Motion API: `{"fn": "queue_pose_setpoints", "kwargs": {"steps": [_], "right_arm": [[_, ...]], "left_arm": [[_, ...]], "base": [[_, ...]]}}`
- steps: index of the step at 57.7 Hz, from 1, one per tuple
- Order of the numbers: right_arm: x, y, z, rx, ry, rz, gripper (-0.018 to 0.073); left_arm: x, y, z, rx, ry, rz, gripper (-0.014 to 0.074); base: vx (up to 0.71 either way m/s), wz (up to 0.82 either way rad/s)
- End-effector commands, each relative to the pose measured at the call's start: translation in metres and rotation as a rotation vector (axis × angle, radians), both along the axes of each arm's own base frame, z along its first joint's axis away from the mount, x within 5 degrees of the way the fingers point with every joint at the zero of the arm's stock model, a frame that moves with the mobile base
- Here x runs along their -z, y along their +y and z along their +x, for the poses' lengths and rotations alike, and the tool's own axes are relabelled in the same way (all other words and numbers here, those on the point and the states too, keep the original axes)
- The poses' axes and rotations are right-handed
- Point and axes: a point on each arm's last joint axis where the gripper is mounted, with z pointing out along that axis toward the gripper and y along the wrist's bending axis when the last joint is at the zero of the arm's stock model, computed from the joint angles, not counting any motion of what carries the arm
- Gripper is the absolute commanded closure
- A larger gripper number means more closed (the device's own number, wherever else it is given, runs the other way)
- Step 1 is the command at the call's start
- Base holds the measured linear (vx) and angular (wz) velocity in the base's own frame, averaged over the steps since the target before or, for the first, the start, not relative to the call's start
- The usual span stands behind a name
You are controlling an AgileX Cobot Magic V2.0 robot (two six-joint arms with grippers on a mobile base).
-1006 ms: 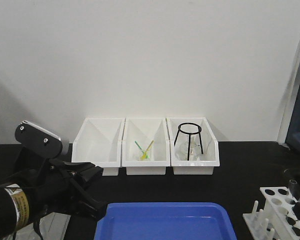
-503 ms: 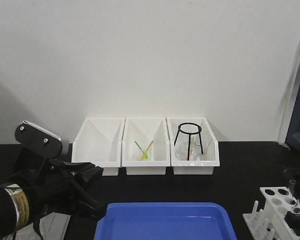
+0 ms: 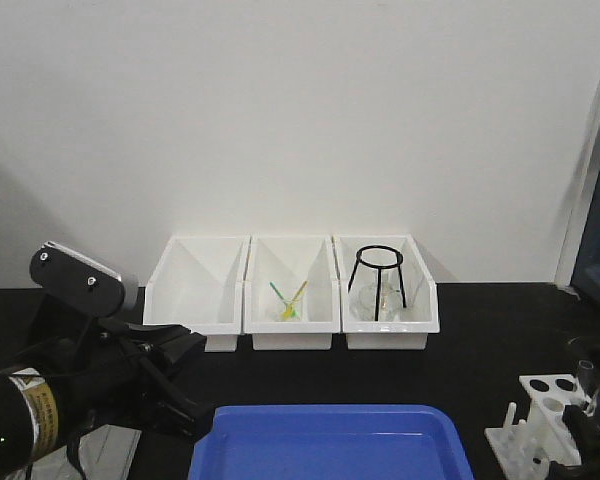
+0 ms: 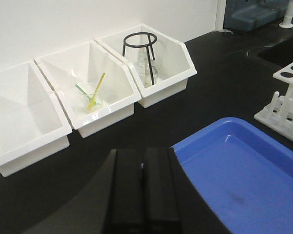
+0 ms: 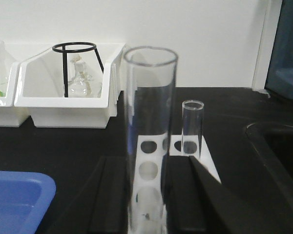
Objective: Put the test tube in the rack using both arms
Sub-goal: 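Carry the test tube with the right gripper above the white rack, then lower the tube into a rack hole and open the right gripper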
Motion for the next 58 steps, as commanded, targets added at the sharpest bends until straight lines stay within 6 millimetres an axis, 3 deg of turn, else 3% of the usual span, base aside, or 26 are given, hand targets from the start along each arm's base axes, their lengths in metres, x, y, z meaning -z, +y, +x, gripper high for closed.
{"fn": "queue_pose_setpoints", "kwargs": {"steps": [1, 29, 41, 58], "right_arm": [[-0.016, -0.001, 0.004, -0.011, -0.138, -0.008, 0.057], [-0.006, -0.001, 0.007, -0.012, -0.135, 0.009, 0.0529], [-0.006, -0.002, 0.007, -0.011, -0.135, 0.009, 0.0395], [-0.013, -0.001, 0.006, -0.014, -0.158, 0.01, 0.0132]], "left_arm": [[-0.018, 0.0, -0.005, 0.014, -0.045, -0.046, 0.0603], [-0.018, 0.0, -0.005, 0.014, -0.044, -0.047, 0.0603], [-0.018, 0.0, -0.005, 0.014, -0.044, -0.047, 0.0603], [-0.018, 0.0, -0.005, 0.014, -0.044, -0.047, 0.0603]], "base": [[0.0, 0.0], [0.0, 0.0], [0.0, 0.0], [0.0, 0.0]]}}
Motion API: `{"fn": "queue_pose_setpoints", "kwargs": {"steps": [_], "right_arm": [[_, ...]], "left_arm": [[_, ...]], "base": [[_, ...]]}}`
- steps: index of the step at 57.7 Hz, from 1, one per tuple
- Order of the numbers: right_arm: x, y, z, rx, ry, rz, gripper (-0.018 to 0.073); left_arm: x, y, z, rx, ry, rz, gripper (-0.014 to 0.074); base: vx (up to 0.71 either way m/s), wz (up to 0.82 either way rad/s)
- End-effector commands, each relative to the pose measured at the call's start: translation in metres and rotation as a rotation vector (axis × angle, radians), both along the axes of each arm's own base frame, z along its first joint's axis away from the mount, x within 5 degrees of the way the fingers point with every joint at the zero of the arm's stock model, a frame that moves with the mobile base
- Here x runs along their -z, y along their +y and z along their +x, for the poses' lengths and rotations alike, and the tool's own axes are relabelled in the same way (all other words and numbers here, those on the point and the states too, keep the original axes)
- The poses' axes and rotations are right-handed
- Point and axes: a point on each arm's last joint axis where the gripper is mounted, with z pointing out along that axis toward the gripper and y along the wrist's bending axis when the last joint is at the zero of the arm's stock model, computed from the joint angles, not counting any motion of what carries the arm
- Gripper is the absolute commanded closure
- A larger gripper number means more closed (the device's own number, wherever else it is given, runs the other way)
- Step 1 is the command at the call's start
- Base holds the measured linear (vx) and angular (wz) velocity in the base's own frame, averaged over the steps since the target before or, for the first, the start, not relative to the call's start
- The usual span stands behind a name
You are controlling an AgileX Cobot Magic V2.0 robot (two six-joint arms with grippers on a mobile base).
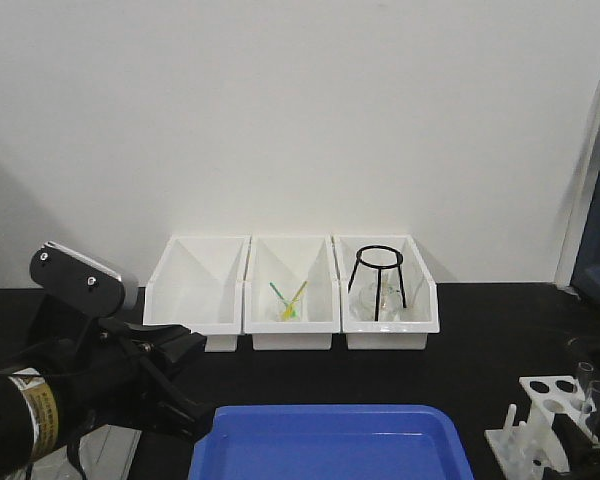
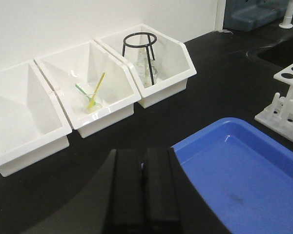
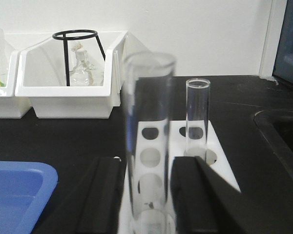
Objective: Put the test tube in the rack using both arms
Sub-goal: 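Lower the tube into a rack hole and open the right gripper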
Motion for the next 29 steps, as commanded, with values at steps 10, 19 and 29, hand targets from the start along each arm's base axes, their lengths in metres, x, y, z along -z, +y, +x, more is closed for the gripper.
{"fn": "queue_pose_setpoints", "kwargs": {"steps": [10, 19, 29], "right_arm": [[-0.049, 0.0, -0.003, -0.004, -0.234, -0.029, 0.0089], [-0.074, 0.002, -0.012, -0.011, -0.274, -0.066, 0.0097], [-0.109, 0.005, -0.031, 0.007, -0.301, -0.047, 0.0225]], "left_arm": [[-0.018, 0.0, -0.005, 0.014, -0.044, -0.047, 0.0603], [-0.018, 0.0, -0.005, 0.014, -0.044, -0.047, 0.0603], [-0.018, 0.0, -0.005, 0.012, -0.041, -0.052, 0.0603]], "base": [[0.0, 0.0], [0.0, 0.0], [0.0, 0.0]]}}
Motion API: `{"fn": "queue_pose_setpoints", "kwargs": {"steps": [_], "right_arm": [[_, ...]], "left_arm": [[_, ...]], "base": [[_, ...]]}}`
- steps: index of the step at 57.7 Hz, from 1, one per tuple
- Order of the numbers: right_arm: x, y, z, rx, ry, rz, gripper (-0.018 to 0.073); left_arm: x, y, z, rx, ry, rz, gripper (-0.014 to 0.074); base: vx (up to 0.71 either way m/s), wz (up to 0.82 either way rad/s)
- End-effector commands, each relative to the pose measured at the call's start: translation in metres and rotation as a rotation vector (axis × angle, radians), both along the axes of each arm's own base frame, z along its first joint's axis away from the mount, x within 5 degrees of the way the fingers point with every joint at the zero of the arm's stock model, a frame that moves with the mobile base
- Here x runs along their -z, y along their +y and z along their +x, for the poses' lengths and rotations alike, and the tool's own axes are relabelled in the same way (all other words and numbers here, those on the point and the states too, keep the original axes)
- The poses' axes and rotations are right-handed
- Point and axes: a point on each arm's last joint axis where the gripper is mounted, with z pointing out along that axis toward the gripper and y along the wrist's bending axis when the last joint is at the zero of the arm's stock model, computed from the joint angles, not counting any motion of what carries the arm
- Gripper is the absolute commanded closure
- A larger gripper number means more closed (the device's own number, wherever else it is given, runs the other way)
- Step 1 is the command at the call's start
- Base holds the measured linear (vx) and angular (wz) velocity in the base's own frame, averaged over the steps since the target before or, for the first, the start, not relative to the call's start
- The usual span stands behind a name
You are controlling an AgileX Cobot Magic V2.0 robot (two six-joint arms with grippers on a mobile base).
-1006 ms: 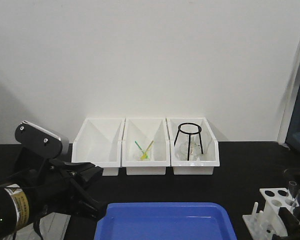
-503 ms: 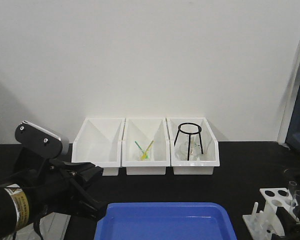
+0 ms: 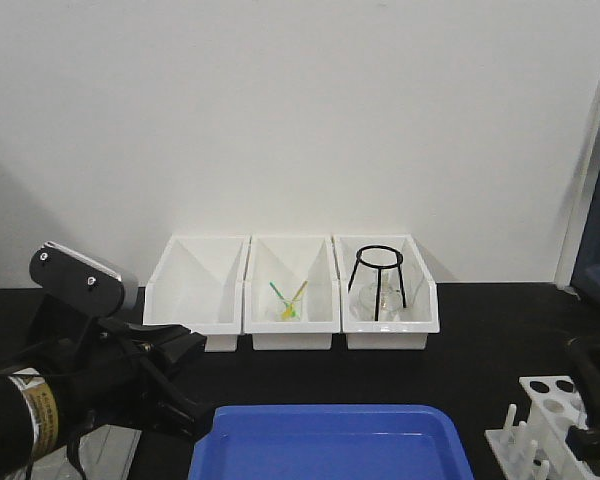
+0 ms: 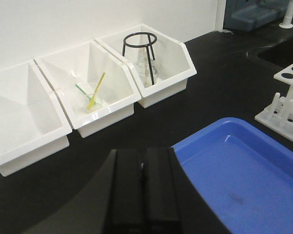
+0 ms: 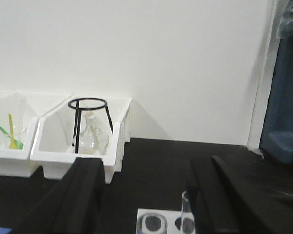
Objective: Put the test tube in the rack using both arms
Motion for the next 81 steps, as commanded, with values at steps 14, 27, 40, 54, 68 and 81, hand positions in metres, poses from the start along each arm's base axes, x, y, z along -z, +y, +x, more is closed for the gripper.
{"fn": "queue_pose_setpoints", "kwargs": {"steps": [14, 27, 40, 54, 68, 81], "right_arm": [[-0.071, 0.007, -0.052, 0.041, -0.081, 0.014, 0.0577], [-0.091, 0.017, -0.093, 0.032, -0.065, -0.076, 0.0574], [-0.099, 0.02, -0.109, 0.042, -0.108, -0.094, 0.0573], [-0.098, 0.02, -0.109, 0.042, -0.103, -0.093, 0.057], [-0.098, 0.02, -0.109, 0.042, -0.103, -0.093, 0.057], [-0.098, 0.02, -0.109, 0.042, -0.103, -0.093, 0.057]], "left_arm": [[-0.018, 0.0, -0.005, 0.004, -0.028, -0.078, 0.0603], [-0.017, 0.0, -0.005, 0.007, -0.032, -0.067, 0.0603], [-0.018, -0.001, -0.005, 0.013, -0.034, -0.067, 0.0603], [-0.017, 0.0, -0.004, 0.007, -0.031, -0.063, 0.0603], [-0.017, 0.0, -0.004, 0.007, -0.031, -0.063, 0.0603], [-0.017, 0.0, -0.004, 0.007, -0.031, -0.063, 0.0603]], "base": [[0.0, 0.0], [0.0, 0.0], [0.0, 0.0], [0.0, 0.0], [0.0, 0.0], [0.0, 0.0]]}}
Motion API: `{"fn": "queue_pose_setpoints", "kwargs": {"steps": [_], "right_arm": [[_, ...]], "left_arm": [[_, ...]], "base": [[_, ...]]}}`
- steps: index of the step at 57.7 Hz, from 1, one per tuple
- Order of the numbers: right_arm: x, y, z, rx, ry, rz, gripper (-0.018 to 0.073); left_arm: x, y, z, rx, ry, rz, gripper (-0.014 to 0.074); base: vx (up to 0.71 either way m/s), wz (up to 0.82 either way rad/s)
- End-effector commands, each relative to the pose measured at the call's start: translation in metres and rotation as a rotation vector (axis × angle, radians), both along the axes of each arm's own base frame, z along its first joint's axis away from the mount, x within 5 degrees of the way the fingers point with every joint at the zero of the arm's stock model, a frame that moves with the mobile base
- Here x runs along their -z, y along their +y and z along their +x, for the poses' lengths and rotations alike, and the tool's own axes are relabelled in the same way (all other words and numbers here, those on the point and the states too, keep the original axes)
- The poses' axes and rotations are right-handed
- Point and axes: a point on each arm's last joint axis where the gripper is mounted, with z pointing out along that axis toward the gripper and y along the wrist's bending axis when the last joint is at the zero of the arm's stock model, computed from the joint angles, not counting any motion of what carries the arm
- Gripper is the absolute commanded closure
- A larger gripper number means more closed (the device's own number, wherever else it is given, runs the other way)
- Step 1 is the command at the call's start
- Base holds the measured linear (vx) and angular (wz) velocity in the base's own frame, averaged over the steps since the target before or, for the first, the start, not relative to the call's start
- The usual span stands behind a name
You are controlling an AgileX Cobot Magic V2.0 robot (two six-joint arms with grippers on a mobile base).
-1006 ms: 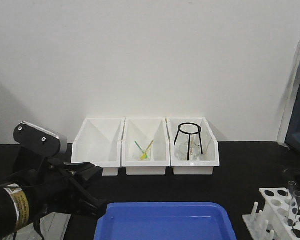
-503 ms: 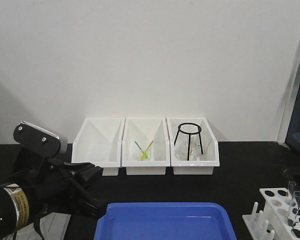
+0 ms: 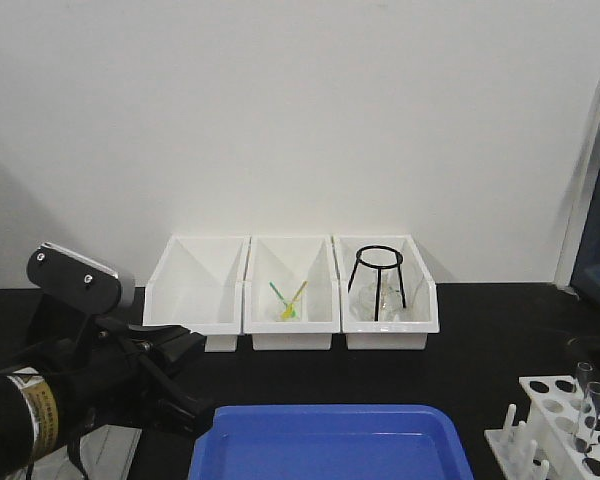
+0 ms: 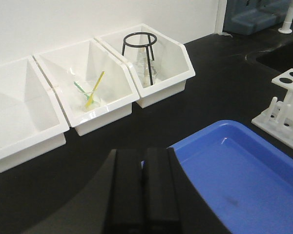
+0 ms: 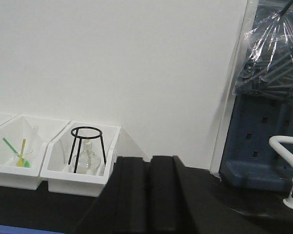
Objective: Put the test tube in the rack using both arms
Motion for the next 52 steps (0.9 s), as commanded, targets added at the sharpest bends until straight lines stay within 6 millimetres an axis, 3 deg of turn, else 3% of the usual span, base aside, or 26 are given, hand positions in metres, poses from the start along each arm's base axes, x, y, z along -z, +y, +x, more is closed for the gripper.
{"fn": "queue_pose_setpoints", "kwargs": {"steps": [1, 29, 40, 52], "right_arm": [[-0.015, 0.002, -0.001, -0.026, -0.076, 0.001, 0.057], [-0.015, 0.002, -0.001, -0.029, -0.075, 0.001, 0.057], [-0.015, 0.002, -0.001, -0.027, -0.075, 0.001, 0.057], [-0.015, 0.002, -0.001, -0.027, -0.075, 0.001, 0.057]], "left_arm": [[-0.017, 0.0, -0.004, 0.017, -0.047, -0.035, 0.0603], [-0.021, -0.003, -0.004, 0.043, -0.095, -0.064, 0.0603], [-0.03, 0.007, 0.001, -0.038, -0.178, -0.148, 0.0603], [-0.026, 0.03, -0.031, -0.056, -0.24, -0.134, 0.0602]], "base": [[0.0, 0.0], [0.0, 0.0], [0.0, 0.0], [0.0, 0.0]]}}
